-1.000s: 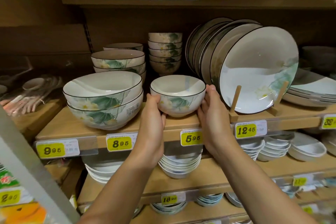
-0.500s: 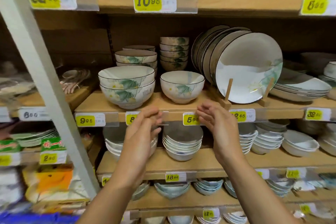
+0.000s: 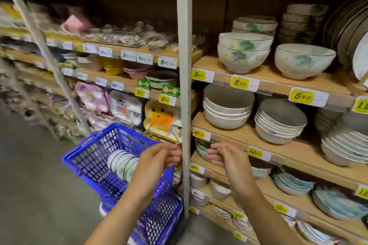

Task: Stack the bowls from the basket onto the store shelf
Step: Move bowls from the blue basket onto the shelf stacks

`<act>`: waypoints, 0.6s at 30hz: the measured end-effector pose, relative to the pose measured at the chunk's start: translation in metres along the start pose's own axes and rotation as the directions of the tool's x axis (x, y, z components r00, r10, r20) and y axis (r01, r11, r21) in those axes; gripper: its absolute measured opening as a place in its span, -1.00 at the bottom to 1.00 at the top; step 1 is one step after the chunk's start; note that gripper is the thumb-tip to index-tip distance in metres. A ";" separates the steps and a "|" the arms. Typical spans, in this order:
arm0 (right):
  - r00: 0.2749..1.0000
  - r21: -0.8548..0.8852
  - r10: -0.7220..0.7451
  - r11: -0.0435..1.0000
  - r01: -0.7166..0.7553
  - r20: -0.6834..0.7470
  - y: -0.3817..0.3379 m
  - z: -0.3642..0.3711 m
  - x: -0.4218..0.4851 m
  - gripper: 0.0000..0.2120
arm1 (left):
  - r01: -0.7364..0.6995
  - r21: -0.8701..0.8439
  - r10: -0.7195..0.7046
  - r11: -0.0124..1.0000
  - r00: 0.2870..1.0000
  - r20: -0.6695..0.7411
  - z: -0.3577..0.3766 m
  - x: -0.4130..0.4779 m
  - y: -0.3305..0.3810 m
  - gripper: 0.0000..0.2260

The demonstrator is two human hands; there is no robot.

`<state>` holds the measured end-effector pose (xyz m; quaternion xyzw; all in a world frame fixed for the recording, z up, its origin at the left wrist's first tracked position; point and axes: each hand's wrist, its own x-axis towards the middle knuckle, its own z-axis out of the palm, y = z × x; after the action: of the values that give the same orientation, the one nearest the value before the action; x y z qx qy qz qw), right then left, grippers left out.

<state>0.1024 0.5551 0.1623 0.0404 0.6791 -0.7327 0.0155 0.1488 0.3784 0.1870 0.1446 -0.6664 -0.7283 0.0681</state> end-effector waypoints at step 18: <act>0.869 -0.322 0.495 0.823 -0.468 0.004 0.156 0.214 0.002 -0.87 | 0.326 0.256 -0.317 0.910 0.945 -0.078 -0.252 0.069 -0.099 -0.81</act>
<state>0.1044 0.3298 0.0234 0.1755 0.7520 -0.5900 0.2358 0.1685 0.1283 0.0633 0.2728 -0.7237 -0.6310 -0.0608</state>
